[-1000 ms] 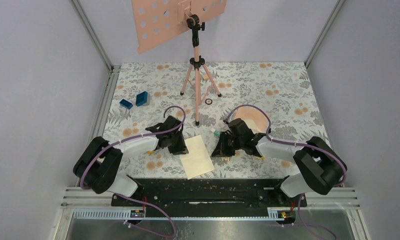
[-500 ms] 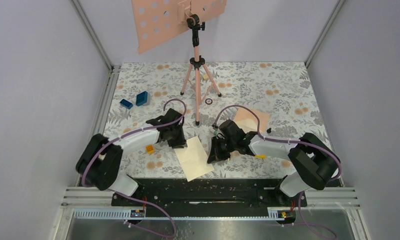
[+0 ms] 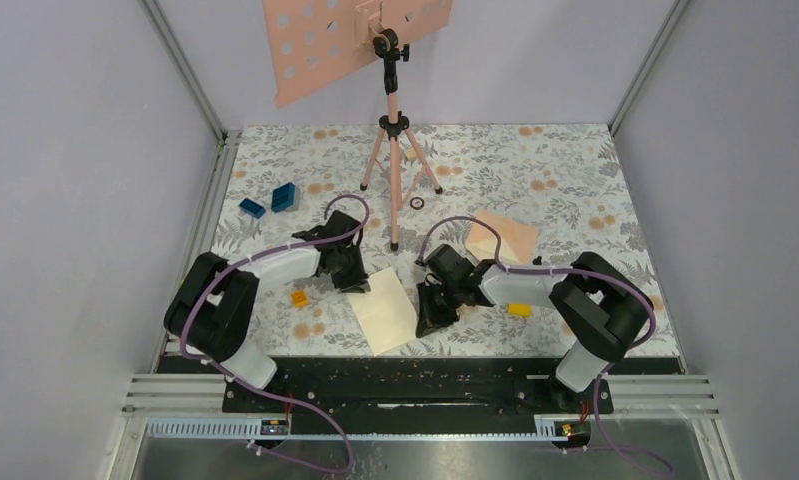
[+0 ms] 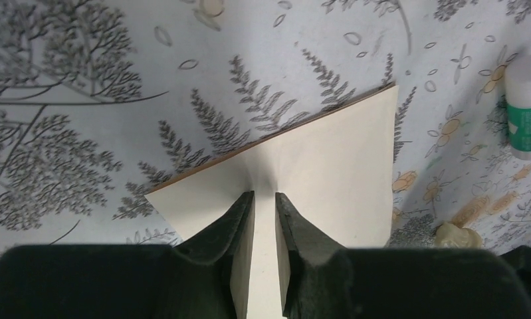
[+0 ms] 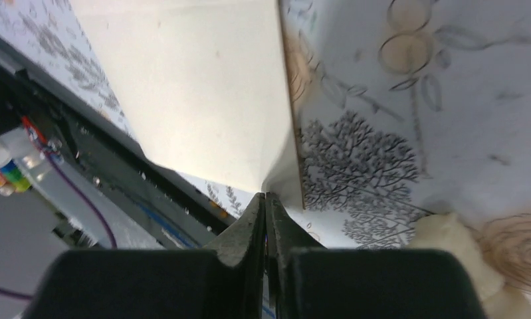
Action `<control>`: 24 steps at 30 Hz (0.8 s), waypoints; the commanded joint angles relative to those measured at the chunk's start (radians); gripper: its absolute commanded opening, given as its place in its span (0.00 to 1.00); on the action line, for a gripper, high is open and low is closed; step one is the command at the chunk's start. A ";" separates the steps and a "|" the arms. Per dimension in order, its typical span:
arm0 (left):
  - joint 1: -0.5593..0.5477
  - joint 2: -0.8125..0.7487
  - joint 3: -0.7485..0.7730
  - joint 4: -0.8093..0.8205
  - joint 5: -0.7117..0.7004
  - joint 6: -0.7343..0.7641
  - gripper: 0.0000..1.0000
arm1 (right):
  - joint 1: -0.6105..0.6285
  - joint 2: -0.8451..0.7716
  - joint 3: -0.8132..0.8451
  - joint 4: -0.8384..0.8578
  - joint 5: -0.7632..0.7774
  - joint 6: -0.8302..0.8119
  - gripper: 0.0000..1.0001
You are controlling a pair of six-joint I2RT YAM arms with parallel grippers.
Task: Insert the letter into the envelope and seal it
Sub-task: Fold the letter at the center of the board.
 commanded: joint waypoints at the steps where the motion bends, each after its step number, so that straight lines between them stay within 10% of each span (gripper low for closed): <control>1: 0.015 -0.057 -0.056 -0.054 -0.041 0.025 0.20 | 0.002 0.029 0.074 -0.131 0.240 -0.050 0.03; 13: 0.014 -0.239 -0.111 -0.155 -0.032 0.006 0.20 | -0.040 0.068 0.372 -0.281 0.433 -0.163 0.03; 24: 0.117 -0.211 -0.031 -0.101 -0.019 0.046 0.24 | -0.032 -0.078 0.039 0.132 0.104 0.168 0.10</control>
